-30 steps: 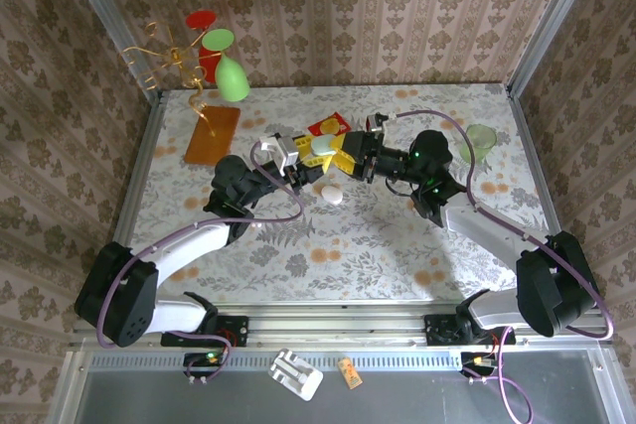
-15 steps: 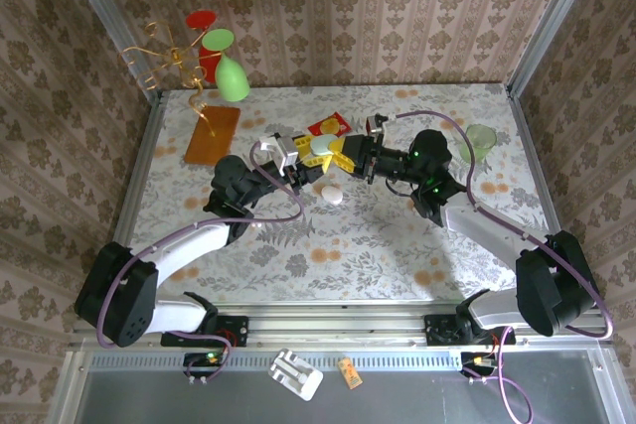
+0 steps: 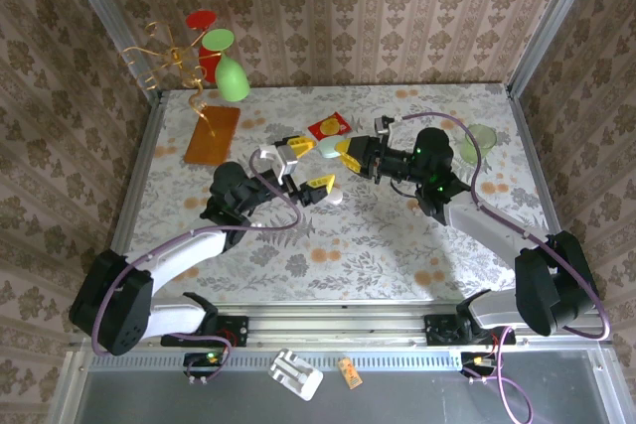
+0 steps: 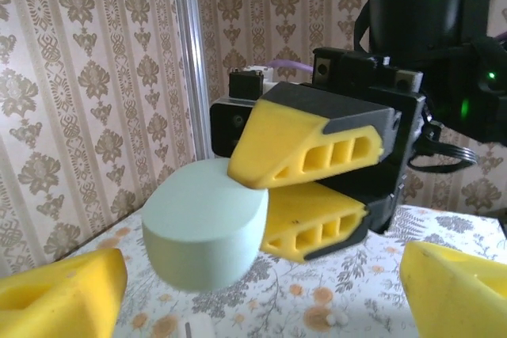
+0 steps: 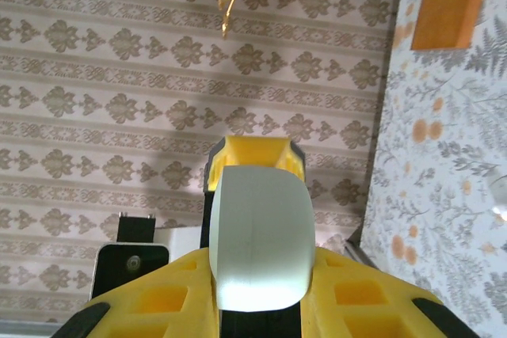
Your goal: Insert wireless bluetooth earbuds into charging case
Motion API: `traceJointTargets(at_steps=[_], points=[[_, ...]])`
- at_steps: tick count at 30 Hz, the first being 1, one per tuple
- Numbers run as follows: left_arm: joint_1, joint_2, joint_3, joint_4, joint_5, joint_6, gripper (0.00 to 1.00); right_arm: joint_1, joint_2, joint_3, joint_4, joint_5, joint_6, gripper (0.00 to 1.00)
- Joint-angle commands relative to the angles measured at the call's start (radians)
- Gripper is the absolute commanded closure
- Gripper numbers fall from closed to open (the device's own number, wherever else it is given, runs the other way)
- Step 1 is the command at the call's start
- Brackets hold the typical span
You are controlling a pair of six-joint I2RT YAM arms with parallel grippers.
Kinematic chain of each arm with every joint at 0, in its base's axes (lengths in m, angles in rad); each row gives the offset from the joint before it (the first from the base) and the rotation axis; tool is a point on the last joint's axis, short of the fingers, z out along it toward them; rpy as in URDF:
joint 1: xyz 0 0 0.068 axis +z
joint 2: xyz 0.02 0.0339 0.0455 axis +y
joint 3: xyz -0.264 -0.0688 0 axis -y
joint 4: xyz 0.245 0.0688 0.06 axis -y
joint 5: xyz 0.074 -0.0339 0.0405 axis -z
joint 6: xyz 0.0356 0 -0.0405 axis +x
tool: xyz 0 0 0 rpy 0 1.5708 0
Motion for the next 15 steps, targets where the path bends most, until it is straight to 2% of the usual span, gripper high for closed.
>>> traceJointTargets(at_steps=[1, 9, 15], points=[[0.011, -0.068, -0.039, -0.036, -0.017, 0.011, 0.05, -0.033, -0.009, -0.02, -0.05, 0.015, -0.075, 0.74], [0.021, -0.191, -0.117, -0.239, -0.085, 0.09, 0.0, -0.119, 0.111, -0.016, -0.064, 0.009, -0.168, 0.73], [0.028, -0.256, -0.162, -0.263, -0.099, 0.072, 0.0, -0.146, 0.289, 0.054, -0.082, 0.018, -0.251, 0.73]])
